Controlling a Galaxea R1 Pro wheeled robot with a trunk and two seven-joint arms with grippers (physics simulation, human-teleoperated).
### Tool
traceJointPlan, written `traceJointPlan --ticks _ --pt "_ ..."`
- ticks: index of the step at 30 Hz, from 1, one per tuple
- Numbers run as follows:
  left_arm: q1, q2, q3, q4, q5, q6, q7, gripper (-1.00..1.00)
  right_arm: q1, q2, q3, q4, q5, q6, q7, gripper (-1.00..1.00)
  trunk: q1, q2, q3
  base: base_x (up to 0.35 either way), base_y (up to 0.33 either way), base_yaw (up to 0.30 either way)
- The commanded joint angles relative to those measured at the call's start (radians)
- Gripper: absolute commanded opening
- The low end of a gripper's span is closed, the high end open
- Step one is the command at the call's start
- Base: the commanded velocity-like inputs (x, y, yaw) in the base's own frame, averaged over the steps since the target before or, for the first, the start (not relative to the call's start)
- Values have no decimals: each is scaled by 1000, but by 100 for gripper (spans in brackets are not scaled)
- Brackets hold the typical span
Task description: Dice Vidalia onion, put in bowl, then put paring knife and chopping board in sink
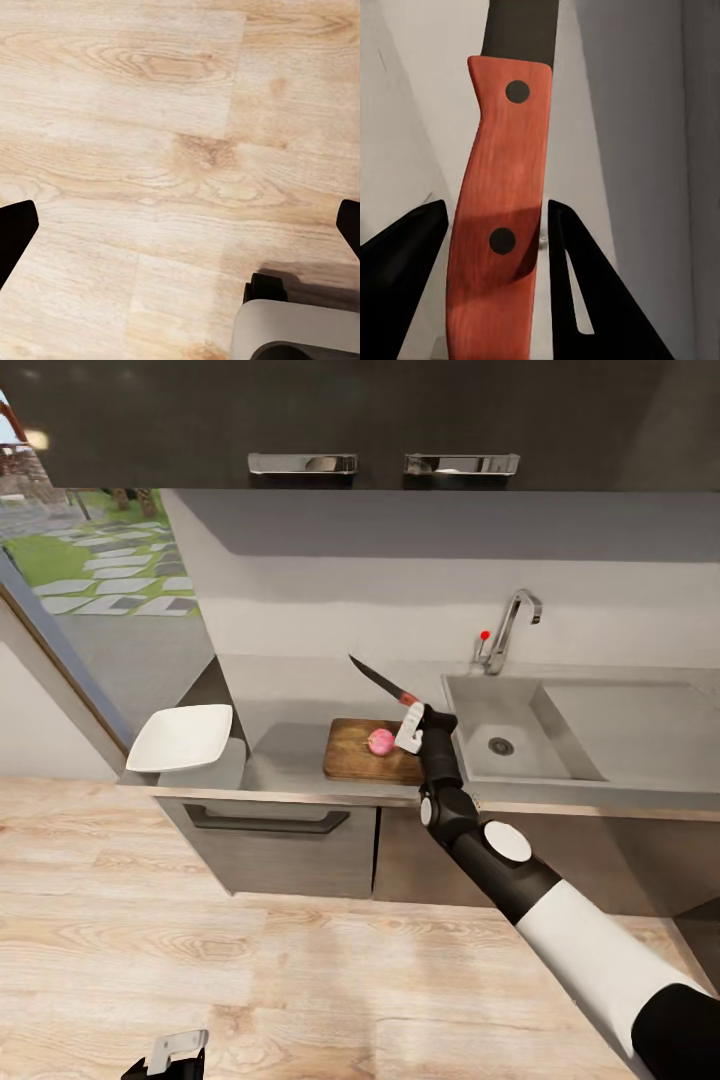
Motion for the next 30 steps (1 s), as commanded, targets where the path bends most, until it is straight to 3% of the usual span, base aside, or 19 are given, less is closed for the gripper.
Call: traceJointPlan --ticks 1,11,30 --pt "-2 -1 -8 4 4 -5 2 100 -1 -1 24 0 4 9 -3 -100 1 -2 -2 0 0 0" --pt "-2 -1 -8 3 4 -5 2 100 -1 6 57 1 0 12 -5 -100 1 -2 -2 0 0 0" --pt "-1 -1 -8 3 4 -5 2 100 -1 7 61 85 -2 12 -4 -100 1 -2 -2 0 0 0"
